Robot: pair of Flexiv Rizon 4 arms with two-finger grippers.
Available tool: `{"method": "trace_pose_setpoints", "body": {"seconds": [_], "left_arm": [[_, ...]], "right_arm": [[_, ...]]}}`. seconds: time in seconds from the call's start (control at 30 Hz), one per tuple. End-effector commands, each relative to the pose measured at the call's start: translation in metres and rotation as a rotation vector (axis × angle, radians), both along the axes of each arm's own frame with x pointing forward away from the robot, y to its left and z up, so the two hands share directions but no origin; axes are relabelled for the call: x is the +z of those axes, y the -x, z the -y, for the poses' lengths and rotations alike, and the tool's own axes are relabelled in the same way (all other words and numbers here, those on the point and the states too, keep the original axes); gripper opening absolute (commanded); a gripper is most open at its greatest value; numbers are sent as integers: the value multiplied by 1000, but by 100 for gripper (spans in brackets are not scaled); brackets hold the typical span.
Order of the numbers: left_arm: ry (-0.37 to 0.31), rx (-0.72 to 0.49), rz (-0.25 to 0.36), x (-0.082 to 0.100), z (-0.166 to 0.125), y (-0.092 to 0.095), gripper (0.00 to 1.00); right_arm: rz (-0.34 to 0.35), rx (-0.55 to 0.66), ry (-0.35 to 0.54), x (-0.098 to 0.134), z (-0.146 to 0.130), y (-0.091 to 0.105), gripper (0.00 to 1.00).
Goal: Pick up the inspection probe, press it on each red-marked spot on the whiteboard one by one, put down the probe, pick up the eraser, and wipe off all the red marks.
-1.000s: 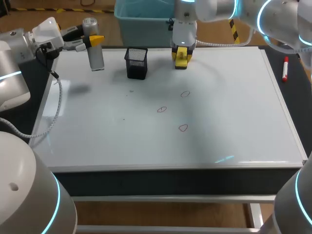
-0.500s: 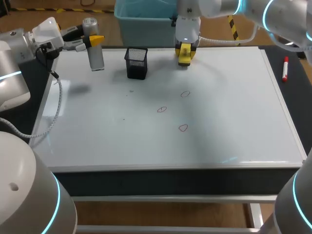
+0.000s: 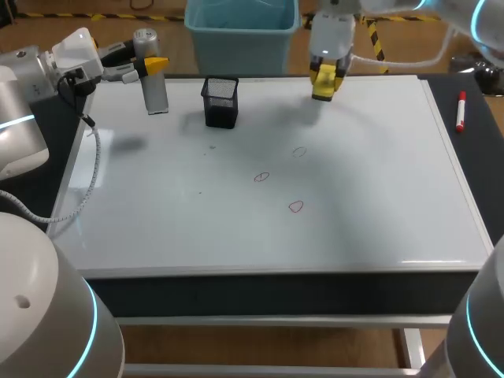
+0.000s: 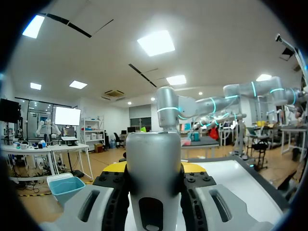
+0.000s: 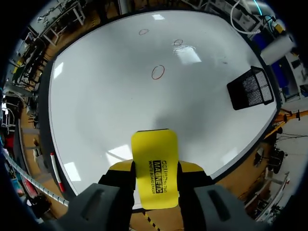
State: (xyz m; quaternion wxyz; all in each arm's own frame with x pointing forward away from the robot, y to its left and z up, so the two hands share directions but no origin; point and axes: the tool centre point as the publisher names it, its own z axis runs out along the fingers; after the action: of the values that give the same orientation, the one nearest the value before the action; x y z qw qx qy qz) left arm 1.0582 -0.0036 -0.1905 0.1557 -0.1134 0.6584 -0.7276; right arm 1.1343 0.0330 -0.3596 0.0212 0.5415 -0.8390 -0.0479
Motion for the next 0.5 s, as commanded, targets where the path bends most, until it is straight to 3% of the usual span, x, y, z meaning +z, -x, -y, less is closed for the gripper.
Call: {"method": "trace_pose_setpoints", "body": {"seconds": [0.03, 0.5], "left_arm": [[1, 2, 2, 1, 0, 1, 0], [1, 2, 2, 1, 0, 1, 0]], "right_arm": [[115, -28, 27, 33, 38, 34, 0], [179, -229, 27, 45, 112, 84, 0]]}}
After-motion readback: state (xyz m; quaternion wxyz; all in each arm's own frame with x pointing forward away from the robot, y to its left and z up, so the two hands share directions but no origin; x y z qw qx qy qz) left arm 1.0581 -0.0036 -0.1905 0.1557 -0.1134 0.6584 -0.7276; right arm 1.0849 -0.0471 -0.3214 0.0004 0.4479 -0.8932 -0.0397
